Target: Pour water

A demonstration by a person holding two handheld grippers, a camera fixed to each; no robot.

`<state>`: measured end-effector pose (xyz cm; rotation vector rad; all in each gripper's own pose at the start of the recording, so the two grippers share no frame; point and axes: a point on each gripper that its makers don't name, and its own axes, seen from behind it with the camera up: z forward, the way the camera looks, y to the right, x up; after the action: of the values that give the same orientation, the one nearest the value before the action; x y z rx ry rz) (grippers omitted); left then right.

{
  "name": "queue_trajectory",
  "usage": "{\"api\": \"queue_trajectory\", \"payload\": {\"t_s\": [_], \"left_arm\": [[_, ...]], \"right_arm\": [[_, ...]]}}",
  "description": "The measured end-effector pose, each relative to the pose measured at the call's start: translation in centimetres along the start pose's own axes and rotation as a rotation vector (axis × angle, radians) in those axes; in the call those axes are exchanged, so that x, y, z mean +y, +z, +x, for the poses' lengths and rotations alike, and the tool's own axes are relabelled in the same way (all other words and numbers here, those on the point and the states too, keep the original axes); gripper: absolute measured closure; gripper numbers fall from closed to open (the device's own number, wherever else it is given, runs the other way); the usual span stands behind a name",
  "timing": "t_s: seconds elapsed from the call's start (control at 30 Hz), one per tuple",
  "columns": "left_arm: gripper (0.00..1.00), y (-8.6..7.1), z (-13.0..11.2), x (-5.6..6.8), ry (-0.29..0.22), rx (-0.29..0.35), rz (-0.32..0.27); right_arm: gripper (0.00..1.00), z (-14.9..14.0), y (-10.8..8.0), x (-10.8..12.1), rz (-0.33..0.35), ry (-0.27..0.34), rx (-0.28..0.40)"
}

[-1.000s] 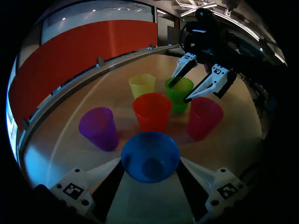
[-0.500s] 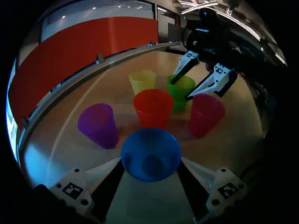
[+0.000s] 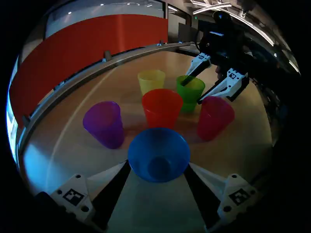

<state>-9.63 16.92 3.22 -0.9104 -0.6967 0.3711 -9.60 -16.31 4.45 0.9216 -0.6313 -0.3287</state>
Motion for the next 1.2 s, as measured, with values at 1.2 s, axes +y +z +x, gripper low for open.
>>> {"api": "queue_trajectory", "payload": {"t_s": [1.2], "left_arm": [[0.04,-5.8,-2.4,-0.5,-0.116,0.075,0.167]], "right_arm": [[0.0,-2.1,-7.6,0.3,-0.139,0.137,0.104]]}}
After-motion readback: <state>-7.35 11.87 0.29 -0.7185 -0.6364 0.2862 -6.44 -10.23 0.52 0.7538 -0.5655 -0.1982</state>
